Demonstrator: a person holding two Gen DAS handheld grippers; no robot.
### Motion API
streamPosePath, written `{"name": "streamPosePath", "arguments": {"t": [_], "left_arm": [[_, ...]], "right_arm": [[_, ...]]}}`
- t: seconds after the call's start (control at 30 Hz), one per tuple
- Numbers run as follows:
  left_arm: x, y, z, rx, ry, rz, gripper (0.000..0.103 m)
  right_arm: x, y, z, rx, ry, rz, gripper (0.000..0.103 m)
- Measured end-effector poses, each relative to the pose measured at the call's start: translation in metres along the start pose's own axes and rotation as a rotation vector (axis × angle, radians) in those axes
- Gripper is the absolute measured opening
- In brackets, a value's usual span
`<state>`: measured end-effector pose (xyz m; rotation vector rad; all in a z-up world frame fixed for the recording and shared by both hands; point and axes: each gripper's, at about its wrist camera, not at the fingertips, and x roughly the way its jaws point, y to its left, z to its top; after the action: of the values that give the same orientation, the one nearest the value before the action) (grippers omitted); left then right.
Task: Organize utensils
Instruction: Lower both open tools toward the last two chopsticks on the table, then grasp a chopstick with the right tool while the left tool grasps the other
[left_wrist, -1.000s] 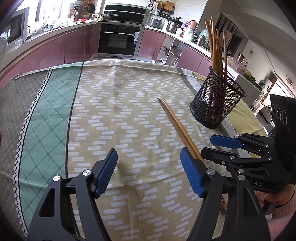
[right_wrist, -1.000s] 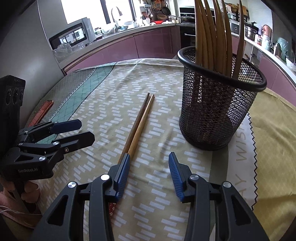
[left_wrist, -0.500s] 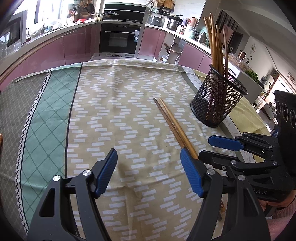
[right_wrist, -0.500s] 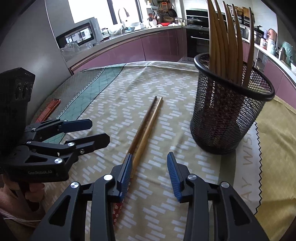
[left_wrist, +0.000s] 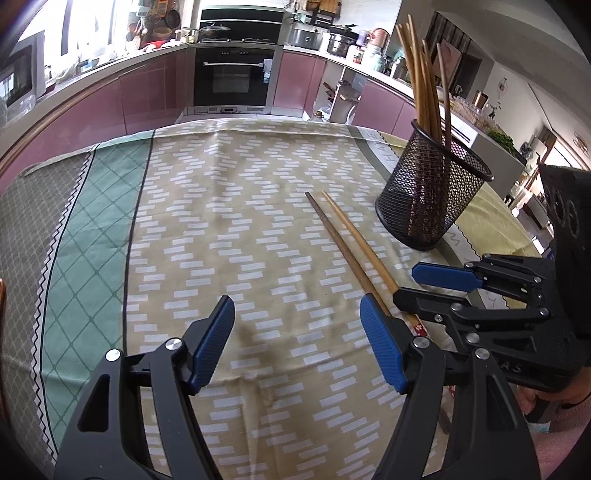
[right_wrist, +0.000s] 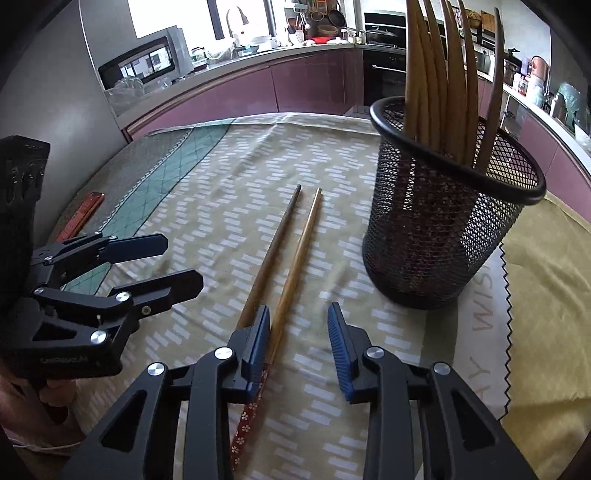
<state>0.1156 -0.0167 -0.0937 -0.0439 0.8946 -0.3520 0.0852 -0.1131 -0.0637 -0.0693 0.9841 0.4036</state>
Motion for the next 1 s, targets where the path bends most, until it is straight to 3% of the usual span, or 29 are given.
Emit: {"name": "streamPosePath", "arguments": {"t": [0.1,0.27,0.37,0.57,0.8,1.0], "left_arm": [[0.004,-0.005,0.002,0.015,0.009,-0.002,0.07],[0.007,-0.007,0.005,0.022,0.021,-0.003,0.068],[0.012,-0.012,0.009,0.034,0.036,-0.003,0.065],[0.02,-0.031,0.016,0.073,0.056,-0.01,0.059],[0.032,-0.044,0.02,0.114,0.083,0.032,0.051],[0.038,-0.042,0.025,0.119,0.087,0.069,0.032]], "right_arm": [[0.006,0.0,0.006,-0.013,-0.005,-0.007,0.03],[0.008,-0.004,0.009,-0.02,-0.006,-0.003,0.009],[0.004,-0.01,0.005,0.002,-0.005,0.014,0.007],[-0.005,-0.021,-0.005,0.033,-0.008,0.019,0.006],[-0.011,-0.031,-0.012,0.032,-0.004,0.015,0.006],[-0.008,-0.027,-0.008,-0.009,-0.011,0.003,0.008]]}}
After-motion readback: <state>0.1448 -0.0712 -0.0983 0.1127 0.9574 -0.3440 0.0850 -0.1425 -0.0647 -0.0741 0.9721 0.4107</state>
